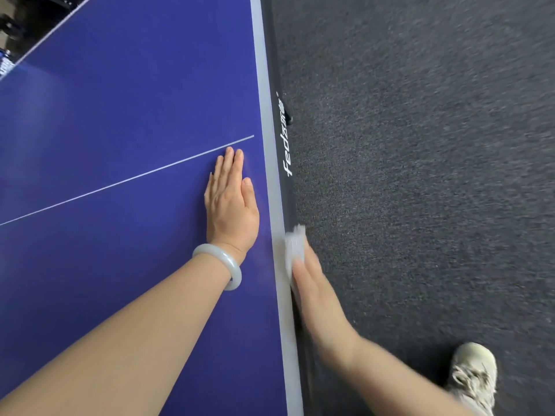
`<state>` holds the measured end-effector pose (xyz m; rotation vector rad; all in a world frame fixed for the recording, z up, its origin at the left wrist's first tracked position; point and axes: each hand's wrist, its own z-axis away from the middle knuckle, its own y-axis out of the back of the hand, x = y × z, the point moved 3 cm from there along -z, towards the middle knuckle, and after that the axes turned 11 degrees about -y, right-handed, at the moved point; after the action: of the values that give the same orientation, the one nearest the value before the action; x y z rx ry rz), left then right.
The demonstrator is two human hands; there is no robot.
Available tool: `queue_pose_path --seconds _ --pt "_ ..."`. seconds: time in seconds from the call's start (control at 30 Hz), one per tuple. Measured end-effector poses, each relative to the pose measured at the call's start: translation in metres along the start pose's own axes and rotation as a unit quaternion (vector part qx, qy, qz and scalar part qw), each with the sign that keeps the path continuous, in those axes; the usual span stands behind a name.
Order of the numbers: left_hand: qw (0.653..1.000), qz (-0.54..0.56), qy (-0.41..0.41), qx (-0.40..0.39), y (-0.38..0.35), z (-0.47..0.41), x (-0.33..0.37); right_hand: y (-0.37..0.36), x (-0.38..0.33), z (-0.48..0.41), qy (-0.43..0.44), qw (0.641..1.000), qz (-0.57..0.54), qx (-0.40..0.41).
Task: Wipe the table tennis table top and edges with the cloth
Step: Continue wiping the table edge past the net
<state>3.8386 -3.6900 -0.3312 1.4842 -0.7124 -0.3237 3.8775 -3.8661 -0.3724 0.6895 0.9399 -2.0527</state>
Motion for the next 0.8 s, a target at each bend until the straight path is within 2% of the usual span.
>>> queue_pose_path --seconds 0.13,0.27,0.4,0.5,0.6,0.7,0.8 --pt "1.0 0.003 -0.001 0.0 -0.001 -0.001 -0.002 -0.003 -0.044 -0.052 0.02 0.999 0.019 0.043" --pt "1.0 0.007 -0.009 0.006 -0.002 -0.001 -0.003 -0.01 0.007 -0.003 0.045 0.994 0.073 0.071" --pt "0.999 0.033 -0.004 0.018 -0.001 0.0 -0.005 -0.012 0.053 0.04 0.007 0.994 0.092 0.051" --pt "0.989 0.138 0.025 0.055 0.005 0.002 -0.007 -0.012 0.051 0.037 -0.002 0.994 0.107 0.03" --pt "0.96 0.252 0.084 0.089 0.012 0.007 -0.006 -0.012 0.048 0.035 -0.011 0.993 0.117 0.019" --pt "0.94 0.306 0.119 0.092 0.015 0.023 0.0 -0.012 0.048 0.033 -0.014 0.992 0.119 0.025" --pt "0.965 0.253 0.052 0.038 0.016 0.074 0.02 -0.012 0.046 0.033 -0.011 0.992 0.124 0.028"
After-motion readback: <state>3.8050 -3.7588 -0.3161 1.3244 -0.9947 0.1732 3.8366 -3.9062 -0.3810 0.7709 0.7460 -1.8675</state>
